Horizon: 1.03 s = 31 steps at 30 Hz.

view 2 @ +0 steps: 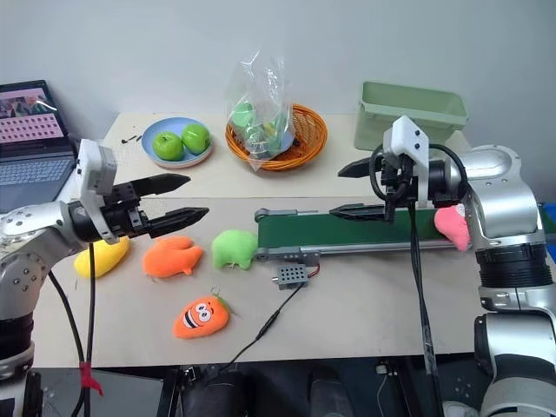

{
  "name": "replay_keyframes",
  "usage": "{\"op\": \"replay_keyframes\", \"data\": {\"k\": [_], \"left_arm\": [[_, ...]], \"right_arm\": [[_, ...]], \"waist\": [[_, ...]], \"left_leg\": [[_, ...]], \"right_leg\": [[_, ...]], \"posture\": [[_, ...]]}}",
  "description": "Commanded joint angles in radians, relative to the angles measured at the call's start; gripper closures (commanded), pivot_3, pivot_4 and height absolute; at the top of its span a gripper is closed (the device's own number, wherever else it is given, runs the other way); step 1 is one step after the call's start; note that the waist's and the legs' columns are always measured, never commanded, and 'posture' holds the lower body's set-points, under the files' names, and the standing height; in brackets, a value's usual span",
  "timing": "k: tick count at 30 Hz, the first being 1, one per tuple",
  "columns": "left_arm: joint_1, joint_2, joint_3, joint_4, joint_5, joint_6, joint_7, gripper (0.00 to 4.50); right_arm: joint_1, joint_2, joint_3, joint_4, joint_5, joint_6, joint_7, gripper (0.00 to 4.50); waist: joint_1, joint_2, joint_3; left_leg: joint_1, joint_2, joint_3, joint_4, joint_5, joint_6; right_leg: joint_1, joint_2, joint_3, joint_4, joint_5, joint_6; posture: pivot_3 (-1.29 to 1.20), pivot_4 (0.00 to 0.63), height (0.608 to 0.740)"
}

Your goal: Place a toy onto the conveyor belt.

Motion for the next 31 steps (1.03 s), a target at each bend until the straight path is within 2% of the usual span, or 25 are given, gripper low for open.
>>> {"op": "replay_keyframes", "data": {"k": [1,15,31], "left_arm": [[-0.022,0.007,0.002,0.001,-0.017,0.0,-0.02,0.03],[-0.053,0.03,0.022,0.052,-0.01,0.008,-0.014,0.03],[-0.009,0.026,0.042,0.033,-0.01,0.015,0.008,0.03]], "right_arm": [[0.003,-0.024,-0.049,-0.051,0.019,0.012,-0.016,0.0],[0.035,-0.013,-0.06,-0.071,0.027,0.029,-0.052,0.0],[0.045,-0.012,-0.055,-0.073,0.033,0.026,-0.057,0.0]], "waist": [[-0.001,0.0,0.0],[0.001,0.0,0.0],[0.0,0.0,0.0]], "left_leg": [[0.0,0.0,0.0,0.0,0.0,0.0],[0.0,0.0,0.0,0.0,0.0,0.0],[0.0,0.0,0.0,0.0,0.0,0.0]], "right_leg": [[0.0,0.0,0.0,0.0,0.0,0.0],[0.0,0.0,0.0,0.0,0.0,0.0],[0.0,0.0,0.0,-0.001,0.0,0.0]], "posture": [[0.0,0.15,0.74],[0.0,0.15,0.74],[0.0,0.15,0.74]]}}
